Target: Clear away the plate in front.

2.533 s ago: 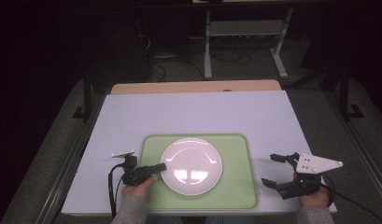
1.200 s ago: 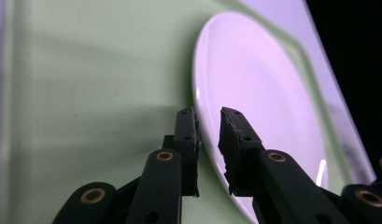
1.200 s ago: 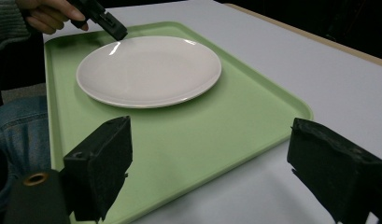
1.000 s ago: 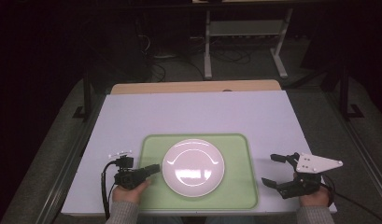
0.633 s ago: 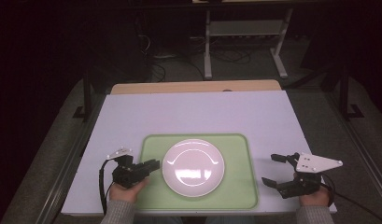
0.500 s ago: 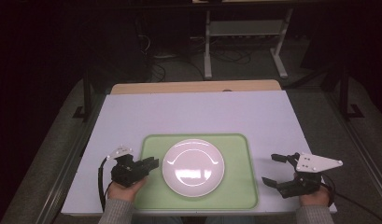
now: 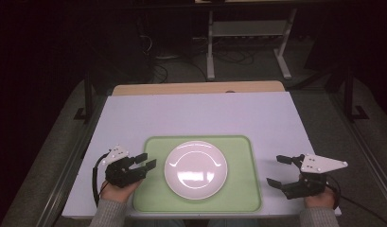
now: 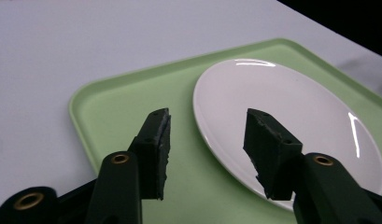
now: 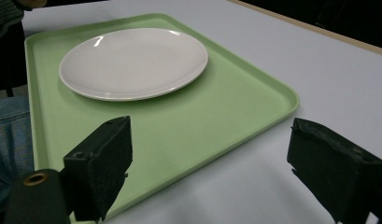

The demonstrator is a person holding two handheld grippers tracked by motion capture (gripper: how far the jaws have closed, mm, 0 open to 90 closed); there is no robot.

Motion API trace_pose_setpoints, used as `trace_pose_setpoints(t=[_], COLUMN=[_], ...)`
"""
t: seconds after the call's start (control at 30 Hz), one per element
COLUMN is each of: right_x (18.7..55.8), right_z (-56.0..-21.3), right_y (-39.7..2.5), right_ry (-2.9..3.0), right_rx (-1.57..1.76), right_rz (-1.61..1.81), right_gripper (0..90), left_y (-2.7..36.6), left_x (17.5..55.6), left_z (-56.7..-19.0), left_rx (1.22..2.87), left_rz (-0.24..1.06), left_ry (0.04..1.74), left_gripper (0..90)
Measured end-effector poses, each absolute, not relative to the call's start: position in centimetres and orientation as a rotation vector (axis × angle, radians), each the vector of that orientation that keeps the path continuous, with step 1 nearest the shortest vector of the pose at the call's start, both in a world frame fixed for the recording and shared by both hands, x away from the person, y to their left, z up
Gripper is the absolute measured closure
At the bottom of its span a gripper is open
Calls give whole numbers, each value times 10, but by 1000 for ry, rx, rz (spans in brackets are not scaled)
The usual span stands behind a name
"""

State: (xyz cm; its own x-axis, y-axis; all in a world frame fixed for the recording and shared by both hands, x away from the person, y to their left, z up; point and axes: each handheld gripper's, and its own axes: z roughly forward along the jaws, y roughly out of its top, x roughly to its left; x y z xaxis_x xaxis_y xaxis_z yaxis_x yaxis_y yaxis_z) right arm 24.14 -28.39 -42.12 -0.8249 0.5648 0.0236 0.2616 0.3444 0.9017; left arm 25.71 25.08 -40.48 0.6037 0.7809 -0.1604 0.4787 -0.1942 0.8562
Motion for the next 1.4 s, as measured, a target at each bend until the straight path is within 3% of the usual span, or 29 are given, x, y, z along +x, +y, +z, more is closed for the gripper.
trace_pose_setpoints(t=[0.33, 0.73, 1.4], right_x=[242, 242, 244], right_z=[-422, -423, -426], right_y=[-287, -292, -295], right_ry=[2316, 2306, 2341], right_rx=[758, 780, 805], right_rz=[1465, 1462, 1448], right_gripper=[132, 132, 132], left_y=[259, 279, 308], left_x=[251, 246, 240], left_z=[-399, -401, -415], left_rx=[1888, 1885, 1836], left_rz=[519, 647, 717], left_ry=[893, 883, 920], left_gripper=[406, 302, 258])
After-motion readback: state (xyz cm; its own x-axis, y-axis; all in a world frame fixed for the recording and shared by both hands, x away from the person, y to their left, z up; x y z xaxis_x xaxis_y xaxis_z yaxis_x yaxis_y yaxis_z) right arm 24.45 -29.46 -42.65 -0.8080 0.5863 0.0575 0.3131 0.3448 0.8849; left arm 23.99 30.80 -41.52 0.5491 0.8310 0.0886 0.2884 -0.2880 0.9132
